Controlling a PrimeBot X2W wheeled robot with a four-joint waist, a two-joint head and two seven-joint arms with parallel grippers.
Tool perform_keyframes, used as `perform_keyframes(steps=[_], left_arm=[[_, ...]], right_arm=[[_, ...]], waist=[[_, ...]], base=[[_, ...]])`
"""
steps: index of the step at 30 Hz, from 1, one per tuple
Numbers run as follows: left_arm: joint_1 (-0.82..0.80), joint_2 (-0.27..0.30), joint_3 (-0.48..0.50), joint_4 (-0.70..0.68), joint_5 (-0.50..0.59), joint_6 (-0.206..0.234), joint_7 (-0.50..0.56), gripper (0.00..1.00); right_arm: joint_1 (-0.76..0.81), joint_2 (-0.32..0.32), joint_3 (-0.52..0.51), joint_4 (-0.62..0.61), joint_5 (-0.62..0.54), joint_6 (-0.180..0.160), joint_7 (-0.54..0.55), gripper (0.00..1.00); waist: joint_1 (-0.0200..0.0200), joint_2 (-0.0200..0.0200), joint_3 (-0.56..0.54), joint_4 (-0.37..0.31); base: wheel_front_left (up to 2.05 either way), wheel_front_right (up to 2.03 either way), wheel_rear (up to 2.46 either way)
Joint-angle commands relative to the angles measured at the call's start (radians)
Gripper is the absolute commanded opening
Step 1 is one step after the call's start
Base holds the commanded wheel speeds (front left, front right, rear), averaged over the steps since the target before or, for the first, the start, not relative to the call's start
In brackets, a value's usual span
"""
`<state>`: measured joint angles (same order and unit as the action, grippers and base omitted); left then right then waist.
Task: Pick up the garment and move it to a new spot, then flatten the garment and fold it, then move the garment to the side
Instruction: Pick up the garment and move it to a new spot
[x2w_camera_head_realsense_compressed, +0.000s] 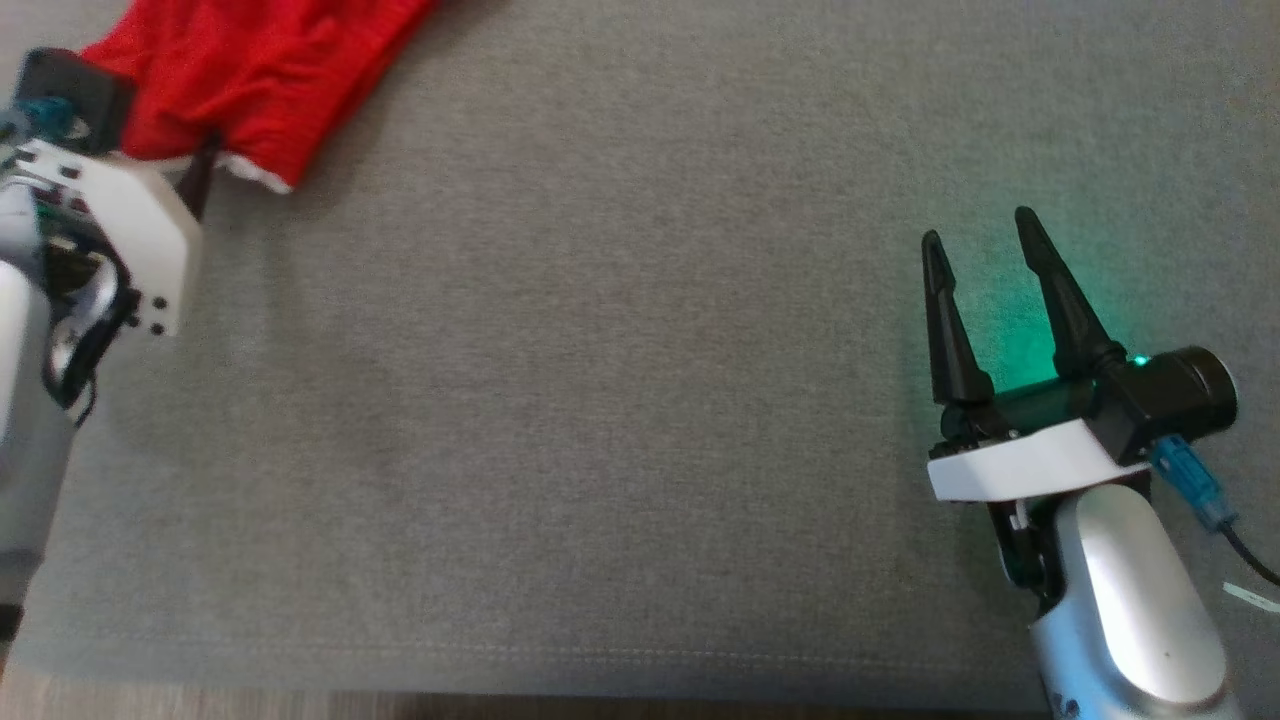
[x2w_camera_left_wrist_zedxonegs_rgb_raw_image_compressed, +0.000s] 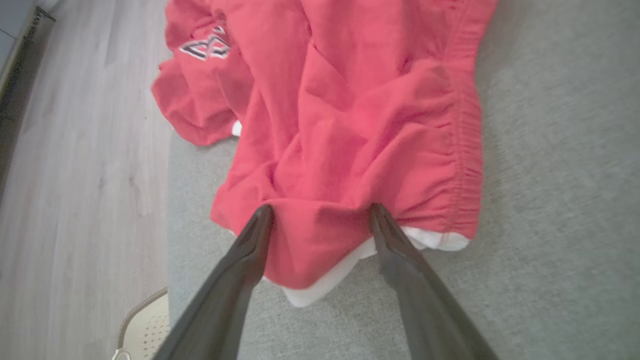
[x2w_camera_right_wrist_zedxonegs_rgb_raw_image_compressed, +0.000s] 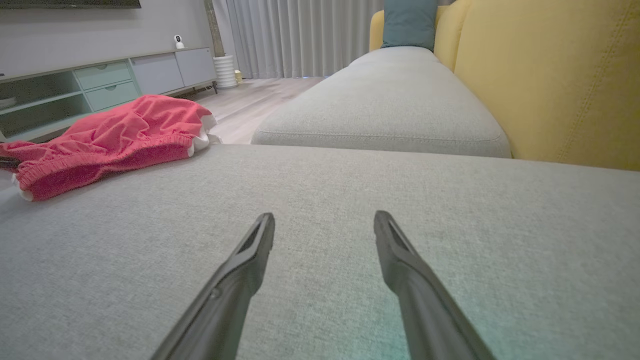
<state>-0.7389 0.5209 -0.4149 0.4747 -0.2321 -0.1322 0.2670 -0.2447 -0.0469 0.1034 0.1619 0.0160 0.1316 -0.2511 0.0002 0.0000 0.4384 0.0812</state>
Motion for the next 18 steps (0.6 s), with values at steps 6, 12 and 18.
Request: perform_keyframes(steps=[6,12,18], left_arm=[[-0.055,0.061,0.044,0.056,-0.025,0.011,0.053,0.33],[-0.046,0.055,0.050,0.072,-0.028,0.040,0.022,0.00],[-0.065,0.055,0.056,0.057,-0.015,0.070,-0.057,0.00]], right_arm=[[-0.028,-0.003,0.036,-0.031,0.013,-0.001,-0.011,1.00],[-0.037,-0.003,0.035,-0.026,0.023,-0.001,-0.011,1.00],[-0.035,-0.003,0.029,-0.023,0.027,-0.001,-0.011,1.00]], waist=[[-0.0002,0.0000,0.049,-0.044],[-0.0002,0.0000,0.040,-0.050],[-0.0002,0.0000,0.001,-0.051]], base=[[0.00,0.00,0.00],[0.00,0.00,0.00],[0.00,0.00,0.00]])
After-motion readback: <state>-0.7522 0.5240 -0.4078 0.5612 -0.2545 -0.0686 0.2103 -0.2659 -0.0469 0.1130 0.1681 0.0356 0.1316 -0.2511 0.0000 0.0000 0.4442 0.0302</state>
